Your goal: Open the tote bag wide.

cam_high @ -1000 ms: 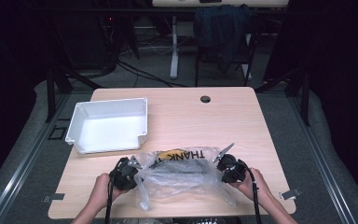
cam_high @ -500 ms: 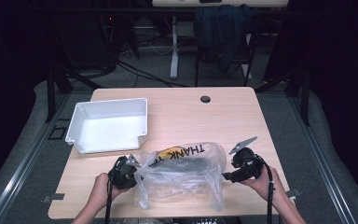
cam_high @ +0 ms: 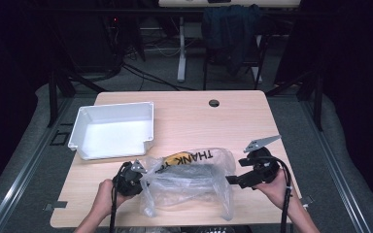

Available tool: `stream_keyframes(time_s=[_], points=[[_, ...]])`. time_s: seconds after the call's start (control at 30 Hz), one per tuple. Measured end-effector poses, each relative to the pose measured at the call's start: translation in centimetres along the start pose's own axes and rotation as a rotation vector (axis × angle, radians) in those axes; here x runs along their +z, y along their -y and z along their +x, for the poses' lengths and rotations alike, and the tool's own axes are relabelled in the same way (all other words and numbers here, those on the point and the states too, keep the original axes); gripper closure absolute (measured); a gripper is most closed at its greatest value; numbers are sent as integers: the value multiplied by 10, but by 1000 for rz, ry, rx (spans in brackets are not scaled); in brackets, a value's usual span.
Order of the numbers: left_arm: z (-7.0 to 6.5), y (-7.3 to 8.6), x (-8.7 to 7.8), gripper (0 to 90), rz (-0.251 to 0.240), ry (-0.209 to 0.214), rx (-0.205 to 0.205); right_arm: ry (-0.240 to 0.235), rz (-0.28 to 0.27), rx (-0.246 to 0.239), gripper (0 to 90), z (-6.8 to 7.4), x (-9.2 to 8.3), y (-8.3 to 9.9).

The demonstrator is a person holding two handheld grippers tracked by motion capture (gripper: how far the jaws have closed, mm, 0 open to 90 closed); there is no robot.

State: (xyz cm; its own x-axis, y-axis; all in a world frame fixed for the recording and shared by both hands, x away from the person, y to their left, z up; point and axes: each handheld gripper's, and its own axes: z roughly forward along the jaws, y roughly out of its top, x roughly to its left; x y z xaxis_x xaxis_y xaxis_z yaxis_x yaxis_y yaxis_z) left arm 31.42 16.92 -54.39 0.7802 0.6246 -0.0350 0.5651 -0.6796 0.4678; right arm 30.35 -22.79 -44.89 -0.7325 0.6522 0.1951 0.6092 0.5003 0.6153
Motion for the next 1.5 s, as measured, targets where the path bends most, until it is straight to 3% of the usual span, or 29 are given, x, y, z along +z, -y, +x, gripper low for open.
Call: stream_keyframes(time_s=[0.07, 0.13, 0.23, 0.3, 0.37, 0.6, 0.73, 0.87, 0.97, 1.0, 1.1, 1.23, 1.33, 1.5], points=[[0, 0, 0, 839, 1, -2, 2, -2, 18, -25, 202, 7, 8, -5], [0, 0, 0, 838, 1, 1, -1, 30, 44, -48, 430, 12, 21, -8], [0, 0, 1, 836, 1, 4, -5, 60, 112, -43, 668, 7, 47, -9], [1, 1, 0, 835, 2, 1, -7, 80, 161, -39, 797, 1, 66, -8], [1, 1, 1, 835, 3, 1, -9, 94, 183, -29, 866, -4, 73, -5], [4, 1, 3, 833, 8, -6, -18, 172, 161, -28, 896, -18, 85, -18], [5, 2, 3, 833, 8, -4, -22, 210, 203, -39, 896, -26, 99, -21], [6, 3, 5, 833, 18, -3, -23, 232, 209, 4, 896, -35, 107, -15], [6, 4, 4, 826, 21, -5, -24, 241, 250, 11, 896, -41, 110, -12], [6, 3, 4, 802, 27, -5, -22, 235, 248, 15, 896, -41, 111, -10], [9, 2, -3, 577, 23, -17, -43, 234, 250, -10, 896, -39, 108, -12], [13, 6, -16, 374, -8, -6, -71, 224, 227, -10, 896, -36, 103, -12], [14, 11, -27, 262, -14, -20, -87, 214, 215, -3, 896, -36, 101, -11], [17, 20, -45, 242, -47, -32, -118, 204, 206, -8, 896, -35, 97, -12]])
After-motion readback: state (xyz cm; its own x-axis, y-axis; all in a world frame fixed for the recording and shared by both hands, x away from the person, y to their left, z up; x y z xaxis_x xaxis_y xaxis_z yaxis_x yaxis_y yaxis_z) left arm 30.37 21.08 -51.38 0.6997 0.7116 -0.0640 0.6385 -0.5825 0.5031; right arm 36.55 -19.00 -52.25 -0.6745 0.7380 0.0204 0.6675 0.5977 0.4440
